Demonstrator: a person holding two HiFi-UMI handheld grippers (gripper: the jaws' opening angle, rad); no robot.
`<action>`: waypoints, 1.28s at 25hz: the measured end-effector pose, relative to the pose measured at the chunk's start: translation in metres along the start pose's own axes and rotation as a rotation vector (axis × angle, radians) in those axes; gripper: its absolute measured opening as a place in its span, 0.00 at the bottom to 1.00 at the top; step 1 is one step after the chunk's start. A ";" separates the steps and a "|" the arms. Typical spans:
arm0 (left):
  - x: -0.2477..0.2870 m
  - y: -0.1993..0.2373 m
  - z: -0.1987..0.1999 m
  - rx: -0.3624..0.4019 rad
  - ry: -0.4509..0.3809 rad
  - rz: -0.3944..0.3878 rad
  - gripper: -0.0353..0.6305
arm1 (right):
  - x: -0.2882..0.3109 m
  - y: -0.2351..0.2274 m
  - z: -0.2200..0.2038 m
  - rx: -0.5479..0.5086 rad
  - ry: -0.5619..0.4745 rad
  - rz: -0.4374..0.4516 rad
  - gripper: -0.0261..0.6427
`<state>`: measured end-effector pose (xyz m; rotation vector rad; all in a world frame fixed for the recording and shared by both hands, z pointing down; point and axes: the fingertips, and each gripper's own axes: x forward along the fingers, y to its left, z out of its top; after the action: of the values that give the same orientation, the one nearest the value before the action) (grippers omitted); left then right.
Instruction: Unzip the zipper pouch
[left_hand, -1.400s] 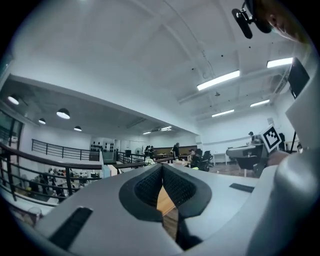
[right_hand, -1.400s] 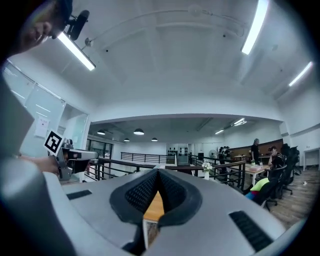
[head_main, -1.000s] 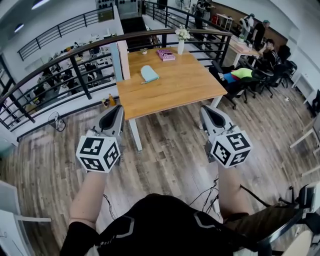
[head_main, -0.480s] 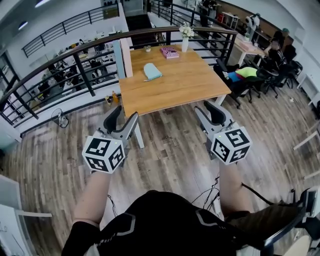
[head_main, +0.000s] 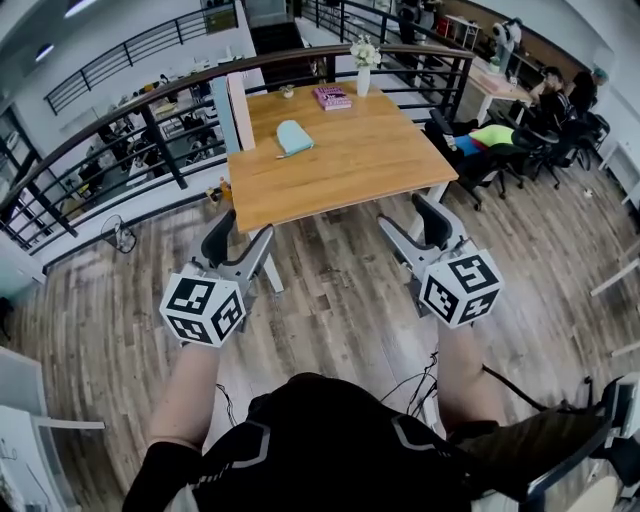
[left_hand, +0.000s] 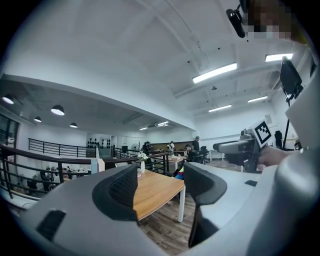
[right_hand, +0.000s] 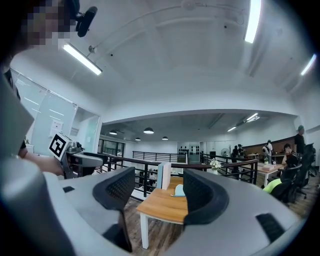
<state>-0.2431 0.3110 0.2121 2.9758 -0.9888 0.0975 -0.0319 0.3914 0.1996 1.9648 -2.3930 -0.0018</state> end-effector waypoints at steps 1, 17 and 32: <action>0.002 -0.002 0.000 -0.013 -0.007 0.003 0.49 | -0.001 -0.003 -0.002 0.006 -0.001 0.008 0.50; 0.083 0.039 -0.028 -0.030 -0.018 0.005 0.49 | 0.068 -0.041 -0.038 -0.023 0.044 0.080 0.54; 0.206 0.174 -0.032 -0.118 -0.005 -0.146 0.49 | 0.239 -0.087 -0.032 -0.048 0.148 -0.001 0.53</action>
<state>-0.1846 0.0492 0.2534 2.9284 -0.7465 0.0294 0.0077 0.1407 0.2371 1.8745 -2.2785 0.0828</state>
